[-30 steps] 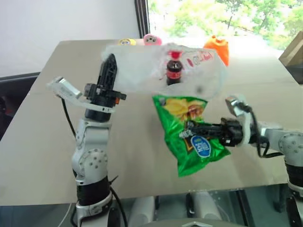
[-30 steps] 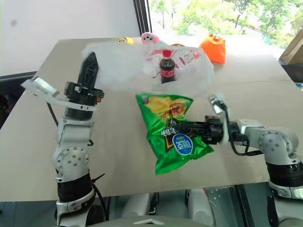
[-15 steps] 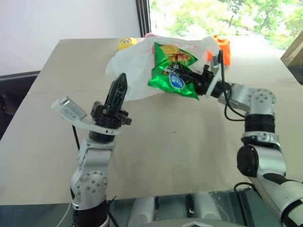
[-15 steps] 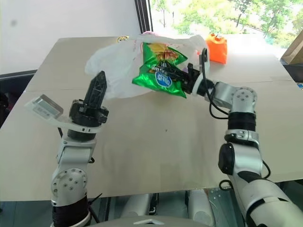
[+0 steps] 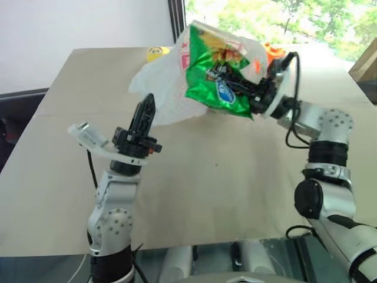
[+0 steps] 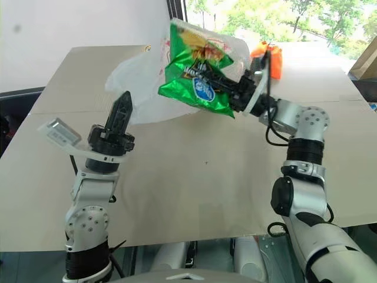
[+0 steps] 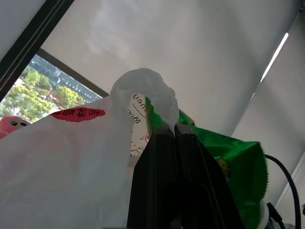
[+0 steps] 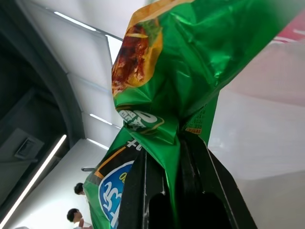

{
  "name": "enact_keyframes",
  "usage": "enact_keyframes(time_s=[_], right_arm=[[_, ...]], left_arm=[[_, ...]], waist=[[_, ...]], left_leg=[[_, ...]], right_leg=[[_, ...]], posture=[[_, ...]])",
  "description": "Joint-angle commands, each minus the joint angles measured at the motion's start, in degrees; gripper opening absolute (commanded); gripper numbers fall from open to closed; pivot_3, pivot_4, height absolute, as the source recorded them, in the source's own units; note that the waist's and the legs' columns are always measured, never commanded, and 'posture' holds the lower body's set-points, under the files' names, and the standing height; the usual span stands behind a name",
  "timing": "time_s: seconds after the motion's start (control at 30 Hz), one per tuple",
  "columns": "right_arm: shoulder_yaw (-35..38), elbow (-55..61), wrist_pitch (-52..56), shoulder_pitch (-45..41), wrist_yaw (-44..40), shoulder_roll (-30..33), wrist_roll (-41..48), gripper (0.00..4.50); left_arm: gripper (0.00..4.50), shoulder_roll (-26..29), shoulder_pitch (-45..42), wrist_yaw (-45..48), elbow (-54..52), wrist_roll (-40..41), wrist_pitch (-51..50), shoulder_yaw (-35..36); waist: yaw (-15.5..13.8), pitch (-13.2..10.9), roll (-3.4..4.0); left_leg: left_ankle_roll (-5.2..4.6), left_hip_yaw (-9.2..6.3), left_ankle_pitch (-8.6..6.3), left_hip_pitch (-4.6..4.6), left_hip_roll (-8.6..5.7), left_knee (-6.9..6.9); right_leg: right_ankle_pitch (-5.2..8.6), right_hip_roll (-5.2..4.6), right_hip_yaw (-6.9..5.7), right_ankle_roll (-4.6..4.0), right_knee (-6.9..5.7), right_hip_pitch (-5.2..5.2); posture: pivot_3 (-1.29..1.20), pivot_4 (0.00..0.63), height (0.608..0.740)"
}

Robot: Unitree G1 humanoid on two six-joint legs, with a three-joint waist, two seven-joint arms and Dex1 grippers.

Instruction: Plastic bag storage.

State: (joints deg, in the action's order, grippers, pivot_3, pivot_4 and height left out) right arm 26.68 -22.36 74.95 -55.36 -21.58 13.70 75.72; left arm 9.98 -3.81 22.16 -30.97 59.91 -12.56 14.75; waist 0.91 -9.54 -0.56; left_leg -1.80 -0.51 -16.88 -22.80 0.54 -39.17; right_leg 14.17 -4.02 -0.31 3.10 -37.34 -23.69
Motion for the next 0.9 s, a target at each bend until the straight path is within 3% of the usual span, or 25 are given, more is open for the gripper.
enact_keyframes(time_s=[0.03, 0.2, 0.33, 0.53, 0.67, 0.9], right_arm=[[-1.83, 1.86, -0.63, 0.10, 2.20, -0.19, -1.99, 0.33], [-5.80, 3.57, -0.41, 3.00, 0.98, -1.05, -5.30, 0.33], [-9.94, 0.25, -0.89, 4.99, 4.57, 0.08, -13.57, 0.33], [-17.15, 13.33, 7.32, 16.61, -1.49, 10.46, -15.97, 0.33], [-12.69, 20.38, 11.14, 19.15, -6.07, 16.02, -10.28, 0.33], [-5.23, 21.13, 14.79, 9.89, 2.29, 9.35, 4.43, 0.33]], left_arm=[[0.00, 2.73, 3.88, 2.44, -4.50, 3.30, -1.03, 1.88], [0.00, 3.74, 4.05, 1.11, -4.74, 6.64, -0.57, 3.84], [0.00, 2.95, 0.73, -2.11, -4.99, 9.89, 1.82, 6.88], [0.00, 2.61, -0.96, -4.52, -4.71, 10.78, 3.76, 9.33], [0.00, 3.34, -0.02, -3.83, -5.42, 10.64, 4.65, 10.36], [0.00, 6.41, 4.50, -0.84, -5.83, 11.37, 2.02, 9.65]], waist=[[0.38, 0.00, 0.01], [0.12, -0.01, 0.02], [-0.25, -0.01, 0.01], [-0.33, -0.01, 0.01], [0.15, -0.01, 0.02], [0.87, -0.02, 0.01]], left_leg=[[-0.02, 0.03, -0.01, 0.04, 0.02, 0.01], [-0.02, -0.04, -0.01, 0.06, 0.05, 0.01], [-0.02, -0.03, -0.01, 0.07, -0.01, -0.09], [0.18, -0.04, 0.10, -0.09, -0.05, 0.00], [0.09, 0.01, 0.04, -0.14, -0.05, 0.05], [-0.17, -0.05, -0.11, 0.12, 0.10, 0.02]], right_leg=[[0.00, 0.01, 0.03, 0.00, -0.02, 0.00], [0.00, 0.04, -0.02, 0.00, -0.17, -0.04], [0.00, 0.01, 0.00, 0.00, -0.23, -0.03], [0.01, -0.02, -0.02, 0.01, 0.10, -0.03], [0.00, -0.02, 0.01, 0.02, 0.31, -0.02], [0.00, 0.21, 0.06, 0.01, -0.08, 0.00]], posture=[[0.00, 0.150, 0.740], [0.00, 0.150, 0.740], [0.00, 0.150, 0.740], [0.00, 0.150, 0.740], [0.00, 0.150, 0.740], [0.00, 0.150, 0.740]])
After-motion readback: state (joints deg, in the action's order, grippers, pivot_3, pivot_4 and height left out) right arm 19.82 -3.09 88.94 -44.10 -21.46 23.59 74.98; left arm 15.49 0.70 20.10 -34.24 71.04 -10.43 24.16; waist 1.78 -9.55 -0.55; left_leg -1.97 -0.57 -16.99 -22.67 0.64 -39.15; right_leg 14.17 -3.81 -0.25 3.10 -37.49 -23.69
